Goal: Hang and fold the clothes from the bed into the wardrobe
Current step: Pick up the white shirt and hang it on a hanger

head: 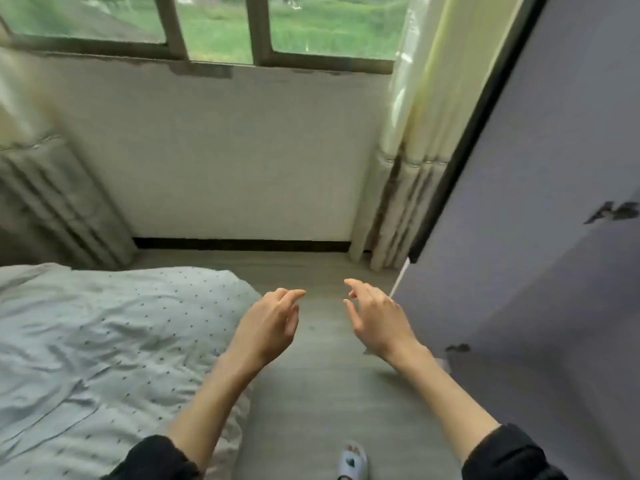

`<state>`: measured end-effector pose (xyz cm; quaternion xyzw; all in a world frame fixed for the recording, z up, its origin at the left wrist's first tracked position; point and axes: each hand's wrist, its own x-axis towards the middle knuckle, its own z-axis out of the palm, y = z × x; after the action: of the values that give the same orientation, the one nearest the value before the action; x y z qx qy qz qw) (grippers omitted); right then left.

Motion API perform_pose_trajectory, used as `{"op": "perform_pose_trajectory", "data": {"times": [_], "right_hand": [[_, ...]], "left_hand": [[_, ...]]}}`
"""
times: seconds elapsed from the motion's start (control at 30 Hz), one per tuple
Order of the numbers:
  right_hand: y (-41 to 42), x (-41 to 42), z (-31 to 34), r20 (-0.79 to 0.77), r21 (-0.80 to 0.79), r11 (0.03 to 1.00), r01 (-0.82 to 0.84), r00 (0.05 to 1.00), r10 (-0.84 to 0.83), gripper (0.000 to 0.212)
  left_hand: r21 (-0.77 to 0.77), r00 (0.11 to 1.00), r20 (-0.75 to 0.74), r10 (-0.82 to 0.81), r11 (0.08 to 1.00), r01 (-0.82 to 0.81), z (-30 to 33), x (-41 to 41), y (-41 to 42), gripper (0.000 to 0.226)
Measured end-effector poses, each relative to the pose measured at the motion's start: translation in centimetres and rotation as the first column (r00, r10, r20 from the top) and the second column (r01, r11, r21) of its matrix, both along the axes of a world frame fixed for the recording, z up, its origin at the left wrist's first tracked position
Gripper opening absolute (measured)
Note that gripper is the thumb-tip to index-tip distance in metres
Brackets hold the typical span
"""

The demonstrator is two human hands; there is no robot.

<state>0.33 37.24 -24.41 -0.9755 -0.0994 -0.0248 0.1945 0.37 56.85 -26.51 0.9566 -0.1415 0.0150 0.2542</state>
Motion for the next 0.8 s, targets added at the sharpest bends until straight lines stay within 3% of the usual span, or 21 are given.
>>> {"op": "perform_pose_trajectory", "data": {"times": [0.13, 0.23, 0.37, 0.5, 0.63, 0.8], "right_hand": [[14.0, 2.6, -2.2, -0.108, -0.009, 0.946, -0.323, 0.941, 0.32, 0.042], [19.9, 3.6, -3.1, -0.139, -0.024, 0.894, -0.446, 0.888, 0.439, 0.042], [31.0, 6.1, -6.0, -0.226, -0.036, 0.763, -0.645, 0.749, 0.623, 0.041], [41.1, 9.0, -10.9, -0.318, -0.028, 0.638, -0.769, 0.612, 0.724, 0.042], [49.3, 11.4, -15.8, -0.441, -0.051, 0.532, -0.845, 0.498, 0.747, 0.047], [60.0, 15.1, -21.8, -0.486, -0.127, 0.423, -0.897, 0.428, 0.762, 0.056]], "left_hand": [[0.052, 0.936, -0.113, 0.332, 0.943, -0.328, -2.7, -3.9, 14.0, 0.04], [0.068, 0.872, -0.197, 0.447, 0.894, -0.443, -4.0, -5.8, 19.0, 0.039], [0.094, 0.726, -0.277, 0.63, 0.769, -0.632, -6.3, -7.9, 27.4, 0.04], [0.145, 0.578, -0.363, 0.731, 0.657, -0.74, -10.3, -8.6, 34.7, 0.041], [0.249, 0.472, -0.438, 0.765, 0.608, -0.754, -13.8, -8.0, 40.7, 0.044], [0.308, 0.402, -0.374, 0.836, 0.521, -0.796, -18.3, -6.2, 50.2, 0.045]]}}
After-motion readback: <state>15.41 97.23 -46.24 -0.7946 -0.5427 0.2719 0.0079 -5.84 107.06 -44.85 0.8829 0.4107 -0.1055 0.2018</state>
